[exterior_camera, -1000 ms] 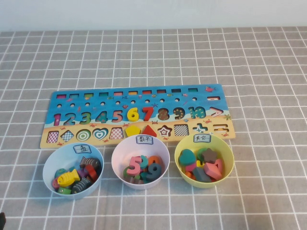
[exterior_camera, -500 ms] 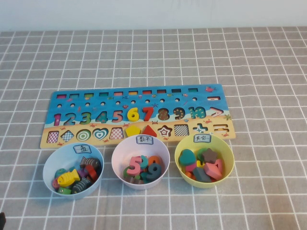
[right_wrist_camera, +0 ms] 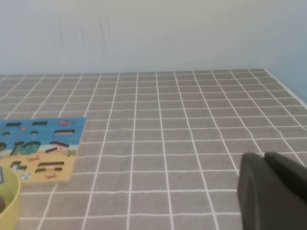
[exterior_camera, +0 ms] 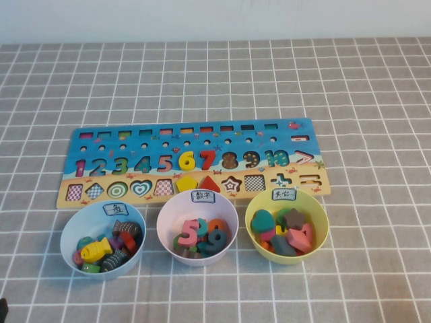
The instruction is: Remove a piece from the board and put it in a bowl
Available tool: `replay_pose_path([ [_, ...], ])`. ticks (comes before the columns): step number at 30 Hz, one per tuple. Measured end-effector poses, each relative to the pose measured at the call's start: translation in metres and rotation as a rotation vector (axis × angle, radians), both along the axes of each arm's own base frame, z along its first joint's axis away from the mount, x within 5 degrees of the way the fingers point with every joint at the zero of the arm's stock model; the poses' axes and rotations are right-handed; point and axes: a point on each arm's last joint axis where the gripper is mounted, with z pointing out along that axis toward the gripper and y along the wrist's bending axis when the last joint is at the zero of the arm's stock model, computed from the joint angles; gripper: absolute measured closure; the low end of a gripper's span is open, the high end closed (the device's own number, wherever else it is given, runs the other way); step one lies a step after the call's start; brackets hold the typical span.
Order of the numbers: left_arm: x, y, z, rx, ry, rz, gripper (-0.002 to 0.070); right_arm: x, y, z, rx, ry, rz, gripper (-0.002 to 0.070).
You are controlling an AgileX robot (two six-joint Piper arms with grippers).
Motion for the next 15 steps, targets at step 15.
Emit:
replay_pose_path([
  [15, 0.0, 0.0, 0.0, 0.0, 0.0, 0.0, 0.0673, -0.004, 0.004, -0.022, -0.026, 0.242, 0.047, 0.0693],
])
